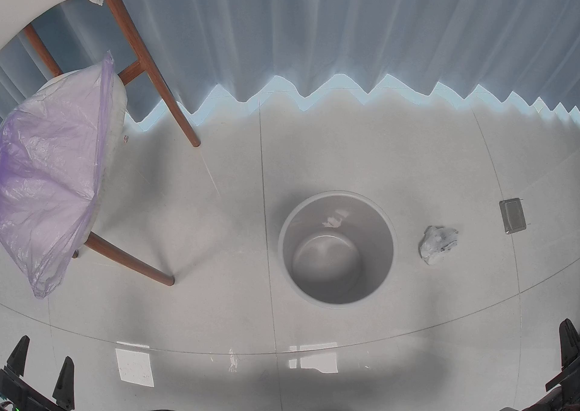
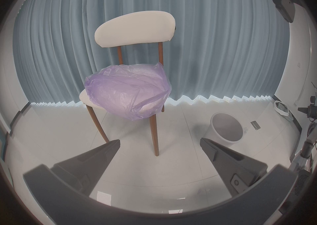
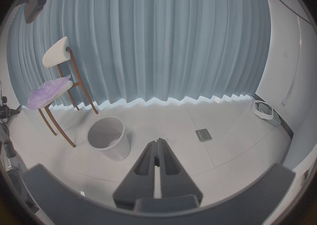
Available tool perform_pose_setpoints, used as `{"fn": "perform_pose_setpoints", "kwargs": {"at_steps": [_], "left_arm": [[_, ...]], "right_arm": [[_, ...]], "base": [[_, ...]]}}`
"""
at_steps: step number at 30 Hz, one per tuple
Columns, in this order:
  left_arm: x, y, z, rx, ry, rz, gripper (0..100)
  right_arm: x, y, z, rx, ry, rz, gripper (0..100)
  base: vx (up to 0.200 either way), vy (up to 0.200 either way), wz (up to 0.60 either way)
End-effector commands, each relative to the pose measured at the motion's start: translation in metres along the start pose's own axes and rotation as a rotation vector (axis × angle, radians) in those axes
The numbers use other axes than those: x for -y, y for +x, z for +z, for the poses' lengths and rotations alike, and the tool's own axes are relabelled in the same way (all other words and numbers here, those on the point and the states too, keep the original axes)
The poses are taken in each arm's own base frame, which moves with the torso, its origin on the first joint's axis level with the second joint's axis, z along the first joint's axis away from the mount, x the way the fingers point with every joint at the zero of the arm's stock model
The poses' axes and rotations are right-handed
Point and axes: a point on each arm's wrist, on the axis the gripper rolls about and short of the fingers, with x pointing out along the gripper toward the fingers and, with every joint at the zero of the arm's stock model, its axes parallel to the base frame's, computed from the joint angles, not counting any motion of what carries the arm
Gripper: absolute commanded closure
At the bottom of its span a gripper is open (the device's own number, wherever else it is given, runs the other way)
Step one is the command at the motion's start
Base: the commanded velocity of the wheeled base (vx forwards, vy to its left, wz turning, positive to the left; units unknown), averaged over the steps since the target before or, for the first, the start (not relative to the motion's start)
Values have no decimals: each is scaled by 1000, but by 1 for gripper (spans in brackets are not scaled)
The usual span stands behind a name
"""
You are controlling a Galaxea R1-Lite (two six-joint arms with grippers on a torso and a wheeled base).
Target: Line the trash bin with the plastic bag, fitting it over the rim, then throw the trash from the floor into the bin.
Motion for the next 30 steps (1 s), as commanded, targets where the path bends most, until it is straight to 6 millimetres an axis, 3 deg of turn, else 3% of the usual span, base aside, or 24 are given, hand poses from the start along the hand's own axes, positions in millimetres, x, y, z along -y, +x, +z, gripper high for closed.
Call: {"fn": "perform_pose_setpoints", "kwargs": {"at_steps": [1, 22, 25, 30], "left_arm": [[0, 0, -5, 4, 2, 1, 0], [0, 0, -3, 18, 7, 6, 0], [-1, -2, 17, 214, 6, 46, 0], [-2, -3, 18, 228, 4, 88, 0]], "right_arm": [[0, 2, -4, -30, -1, 5, 100], [0, 0, -5, 7, 1, -2, 100], [0, 0, -5, 7, -1, 1, 100], [0, 0, -5, 7, -2, 4, 100]], "base": [[0, 0, 0], [0, 0, 0], [0, 0, 0], [0, 0, 0]]}}
